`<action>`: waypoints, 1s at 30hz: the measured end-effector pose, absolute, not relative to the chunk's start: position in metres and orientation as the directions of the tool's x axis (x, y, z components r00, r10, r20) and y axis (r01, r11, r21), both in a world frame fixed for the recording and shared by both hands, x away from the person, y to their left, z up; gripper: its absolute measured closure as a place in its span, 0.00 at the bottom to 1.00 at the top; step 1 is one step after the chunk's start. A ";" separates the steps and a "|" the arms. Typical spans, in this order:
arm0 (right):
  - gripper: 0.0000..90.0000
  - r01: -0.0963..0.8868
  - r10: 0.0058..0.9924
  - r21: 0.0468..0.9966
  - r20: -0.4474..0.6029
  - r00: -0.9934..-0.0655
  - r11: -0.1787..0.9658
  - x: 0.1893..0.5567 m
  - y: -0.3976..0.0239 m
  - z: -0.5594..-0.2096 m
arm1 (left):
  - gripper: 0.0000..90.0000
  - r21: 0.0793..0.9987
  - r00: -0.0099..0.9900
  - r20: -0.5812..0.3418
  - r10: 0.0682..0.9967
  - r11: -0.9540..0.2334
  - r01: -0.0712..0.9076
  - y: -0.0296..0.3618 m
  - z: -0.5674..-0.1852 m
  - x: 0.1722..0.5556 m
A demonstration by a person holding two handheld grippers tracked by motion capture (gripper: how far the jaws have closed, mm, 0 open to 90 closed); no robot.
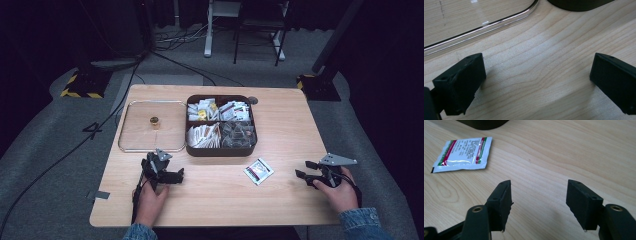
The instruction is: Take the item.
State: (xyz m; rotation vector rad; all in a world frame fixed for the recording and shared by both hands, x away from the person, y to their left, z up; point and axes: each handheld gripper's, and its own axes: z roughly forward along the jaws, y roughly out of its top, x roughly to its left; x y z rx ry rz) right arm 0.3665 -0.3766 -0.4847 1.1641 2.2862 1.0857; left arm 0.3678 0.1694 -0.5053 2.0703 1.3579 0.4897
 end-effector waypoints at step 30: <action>0.01 0.523 0.748 0.712 -0.006 -0.664 0.469 0.364 -0.352 -0.506 | 0.01 0.664 0.406 -0.024 0.913 -0.290 0.689 0.169 -0.505 0.368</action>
